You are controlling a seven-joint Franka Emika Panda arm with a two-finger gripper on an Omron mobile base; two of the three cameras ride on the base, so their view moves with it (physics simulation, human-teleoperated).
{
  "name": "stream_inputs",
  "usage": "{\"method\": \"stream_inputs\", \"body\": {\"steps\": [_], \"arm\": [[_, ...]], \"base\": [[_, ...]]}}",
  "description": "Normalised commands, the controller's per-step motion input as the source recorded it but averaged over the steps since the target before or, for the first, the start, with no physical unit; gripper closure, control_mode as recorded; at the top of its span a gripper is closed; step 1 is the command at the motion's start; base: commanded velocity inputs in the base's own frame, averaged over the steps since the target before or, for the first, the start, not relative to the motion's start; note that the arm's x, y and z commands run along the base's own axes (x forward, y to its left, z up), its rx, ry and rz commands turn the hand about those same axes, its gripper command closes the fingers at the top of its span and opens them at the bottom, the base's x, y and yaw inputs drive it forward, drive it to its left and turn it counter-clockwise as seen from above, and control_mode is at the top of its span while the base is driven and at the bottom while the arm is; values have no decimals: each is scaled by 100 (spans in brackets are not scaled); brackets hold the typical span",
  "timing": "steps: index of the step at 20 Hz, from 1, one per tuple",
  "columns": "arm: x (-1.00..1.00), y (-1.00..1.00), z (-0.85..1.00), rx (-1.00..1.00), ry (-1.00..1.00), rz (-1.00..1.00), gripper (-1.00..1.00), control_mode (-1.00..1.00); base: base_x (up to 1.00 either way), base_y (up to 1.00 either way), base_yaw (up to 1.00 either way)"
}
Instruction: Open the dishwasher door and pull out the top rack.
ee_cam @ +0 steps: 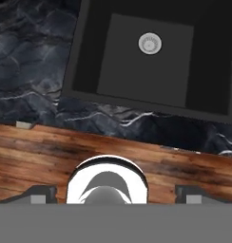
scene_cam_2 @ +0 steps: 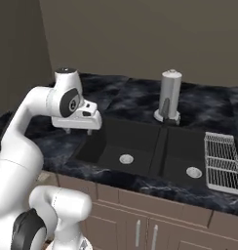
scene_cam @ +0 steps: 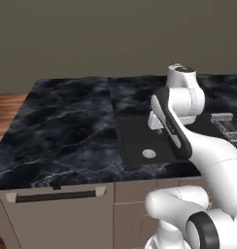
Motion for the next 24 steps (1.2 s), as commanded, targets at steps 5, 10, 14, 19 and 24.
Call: {"method": "stream_inputs", "body": {"steps": [5,10,14,19,24], "arm": [[0,0,0,0,0,0,-100,100],[0,0,0,0,0,0,-100,100],[0,0,0,0,0,0,-100,100],[0,0,0,0,0,0,-100,100],[0,0,0,0,0,0,-100,100]], "base": [[-13,0,50],[0,-16,51],[0,-18,50],[6,-42,36],[10,-49,27]]}}
